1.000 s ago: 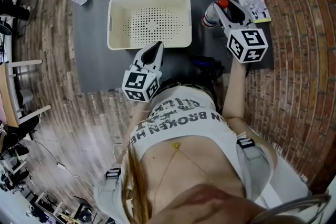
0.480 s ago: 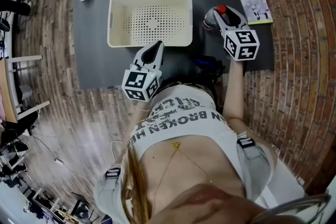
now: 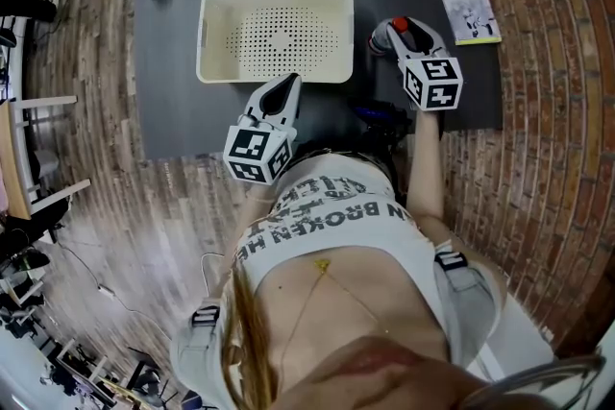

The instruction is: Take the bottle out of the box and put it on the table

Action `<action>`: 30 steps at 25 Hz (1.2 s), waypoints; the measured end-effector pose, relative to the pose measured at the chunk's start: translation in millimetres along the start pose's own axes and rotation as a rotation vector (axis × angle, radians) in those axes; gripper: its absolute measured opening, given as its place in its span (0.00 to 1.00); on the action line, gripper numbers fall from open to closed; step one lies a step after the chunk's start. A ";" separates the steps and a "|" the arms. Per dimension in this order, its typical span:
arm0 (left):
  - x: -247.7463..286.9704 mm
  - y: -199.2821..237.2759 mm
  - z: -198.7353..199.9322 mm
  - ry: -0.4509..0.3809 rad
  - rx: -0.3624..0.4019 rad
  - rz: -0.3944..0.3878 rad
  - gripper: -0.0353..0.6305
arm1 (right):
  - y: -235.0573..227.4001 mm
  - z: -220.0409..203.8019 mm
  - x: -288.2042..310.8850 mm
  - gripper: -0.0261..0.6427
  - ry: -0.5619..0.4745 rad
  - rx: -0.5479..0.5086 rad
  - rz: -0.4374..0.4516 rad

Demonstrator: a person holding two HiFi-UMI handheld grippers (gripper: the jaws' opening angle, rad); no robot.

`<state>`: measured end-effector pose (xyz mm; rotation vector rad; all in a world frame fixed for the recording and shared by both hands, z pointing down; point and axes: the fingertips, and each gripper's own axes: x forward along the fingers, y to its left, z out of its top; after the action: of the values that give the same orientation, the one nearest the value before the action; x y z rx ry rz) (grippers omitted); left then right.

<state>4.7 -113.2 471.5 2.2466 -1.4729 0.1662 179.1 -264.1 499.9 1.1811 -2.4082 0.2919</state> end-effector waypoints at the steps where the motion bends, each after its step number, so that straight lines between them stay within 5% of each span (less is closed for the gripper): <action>1: -0.2 0.3 -0.4 0.001 -0.001 0.001 0.06 | -0.5 -0.1 0.1 0.26 -0.005 0.004 -0.003; 30: -5.8 2.8 -3.3 -0.012 -0.017 0.017 0.06 | -2.8 -1.6 2.1 0.26 -0.048 0.041 -0.012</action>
<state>0.2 -107.9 473.4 2.2253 -1.4945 0.1450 180.7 -266.7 502.3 1.2338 -2.4457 0.3139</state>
